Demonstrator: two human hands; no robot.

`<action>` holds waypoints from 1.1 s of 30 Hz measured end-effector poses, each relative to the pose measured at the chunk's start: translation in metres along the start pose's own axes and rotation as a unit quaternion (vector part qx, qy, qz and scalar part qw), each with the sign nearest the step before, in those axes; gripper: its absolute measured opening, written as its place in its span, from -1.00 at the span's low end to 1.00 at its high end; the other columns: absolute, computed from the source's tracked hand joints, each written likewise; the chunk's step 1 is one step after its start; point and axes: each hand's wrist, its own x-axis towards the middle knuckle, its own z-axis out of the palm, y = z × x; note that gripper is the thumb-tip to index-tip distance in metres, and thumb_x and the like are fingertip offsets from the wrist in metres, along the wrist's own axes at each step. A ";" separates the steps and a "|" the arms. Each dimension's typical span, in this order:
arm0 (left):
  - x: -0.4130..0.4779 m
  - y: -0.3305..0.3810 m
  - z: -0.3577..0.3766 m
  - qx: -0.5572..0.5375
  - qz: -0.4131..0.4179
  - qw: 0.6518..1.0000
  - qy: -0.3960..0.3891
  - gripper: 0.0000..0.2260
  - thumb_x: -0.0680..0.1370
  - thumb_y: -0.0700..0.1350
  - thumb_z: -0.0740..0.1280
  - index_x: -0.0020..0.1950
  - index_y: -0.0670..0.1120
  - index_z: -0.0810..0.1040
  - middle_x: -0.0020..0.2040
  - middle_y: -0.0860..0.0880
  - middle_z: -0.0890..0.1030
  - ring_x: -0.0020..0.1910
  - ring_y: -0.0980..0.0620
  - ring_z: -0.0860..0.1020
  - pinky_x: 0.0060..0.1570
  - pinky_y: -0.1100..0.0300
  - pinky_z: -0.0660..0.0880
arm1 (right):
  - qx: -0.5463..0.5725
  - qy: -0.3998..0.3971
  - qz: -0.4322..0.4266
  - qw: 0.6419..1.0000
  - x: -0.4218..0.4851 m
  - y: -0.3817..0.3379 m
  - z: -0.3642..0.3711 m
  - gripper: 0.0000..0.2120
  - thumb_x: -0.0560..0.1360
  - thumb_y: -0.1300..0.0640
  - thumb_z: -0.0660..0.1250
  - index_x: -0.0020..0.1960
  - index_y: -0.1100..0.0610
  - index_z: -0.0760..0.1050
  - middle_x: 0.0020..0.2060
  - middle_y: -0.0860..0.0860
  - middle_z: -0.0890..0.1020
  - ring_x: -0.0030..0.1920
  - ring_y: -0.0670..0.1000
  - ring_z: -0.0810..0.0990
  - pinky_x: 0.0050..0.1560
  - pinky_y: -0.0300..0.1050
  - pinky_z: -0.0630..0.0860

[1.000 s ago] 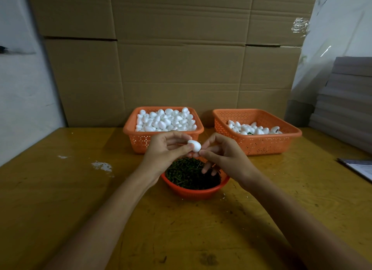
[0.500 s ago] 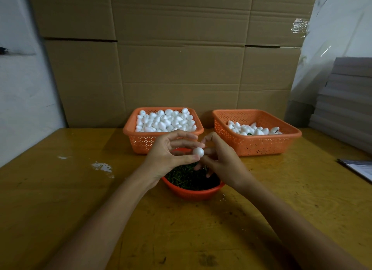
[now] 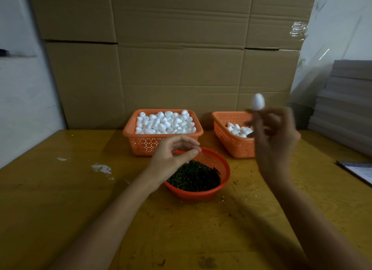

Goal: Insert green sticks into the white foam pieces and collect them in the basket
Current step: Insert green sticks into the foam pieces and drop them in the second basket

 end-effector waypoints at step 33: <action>0.006 -0.007 0.006 0.165 0.028 0.985 0.030 -0.83 0.58 -0.19 0.47 0.11 0.04 0.64 0.01 0.08 0.64 0.08 0.14 0.61 0.04 0.12 0.57 | -0.248 -0.614 -0.015 0.749 -0.032 0.000 0.039 -0.64 0.71 -0.16 0.17 0.28 0.00 0.62 0.11 -0.02 0.69 0.07 0.00 0.63 0.09 0.09 0.55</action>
